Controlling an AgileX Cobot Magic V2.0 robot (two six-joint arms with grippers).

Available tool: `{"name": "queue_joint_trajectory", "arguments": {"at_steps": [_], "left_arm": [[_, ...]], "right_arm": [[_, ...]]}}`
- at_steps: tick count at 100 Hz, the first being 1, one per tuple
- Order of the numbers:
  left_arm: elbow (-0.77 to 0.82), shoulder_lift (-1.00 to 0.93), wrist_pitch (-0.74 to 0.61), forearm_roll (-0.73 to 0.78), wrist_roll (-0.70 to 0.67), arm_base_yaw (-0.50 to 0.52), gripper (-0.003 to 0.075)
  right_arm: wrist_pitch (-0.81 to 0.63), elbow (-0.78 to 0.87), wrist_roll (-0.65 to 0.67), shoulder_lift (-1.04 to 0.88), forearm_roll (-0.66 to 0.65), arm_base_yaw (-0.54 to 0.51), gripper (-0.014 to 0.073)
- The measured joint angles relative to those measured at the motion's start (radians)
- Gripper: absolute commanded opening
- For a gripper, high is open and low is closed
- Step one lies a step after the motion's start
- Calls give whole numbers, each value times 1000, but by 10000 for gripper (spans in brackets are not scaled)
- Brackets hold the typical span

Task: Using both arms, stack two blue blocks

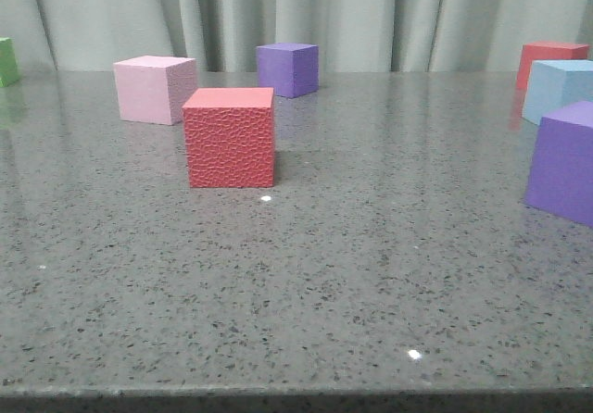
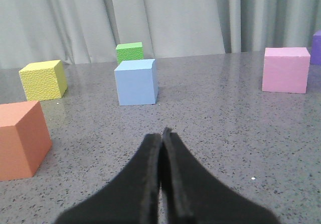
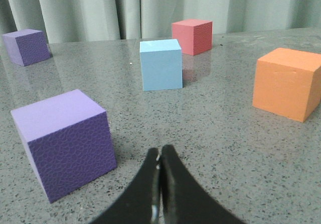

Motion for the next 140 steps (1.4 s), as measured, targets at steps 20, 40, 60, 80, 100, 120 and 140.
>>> {"name": "queue_joint_trajectory", "arguments": {"at_steps": [20, 40, 60, 80, 100, 120, 140], "left_arm": [[0, 0, 0, 0, 0, 0, -19], [0, 0, 0, 0, 0, 0, -19], [0, 0, 0, 0, 0, 0, -19], [0, 0, 0, 0, 0, 0, -19], [0, 0, -6, 0, 0, 0, -19], [-14, 0, -23, 0, 0, 0, -19], [-147, 2, 21, -21, 0, 0, -19]], "right_arm": [[0, 0, 0, 0, 0, 0, -112], [0, 0, 0, 0, 0, 0, -112], [0, 0, 0, 0, 0, 0, -112], [0, 0, 0, 0, 0, 0, -112], [-10, 0, 0, 0, 0, 0, -112], [-59, -19, 0, 0, 0, 0, -112], [56, -156, 0, 21, 0, 0, -112]]}}
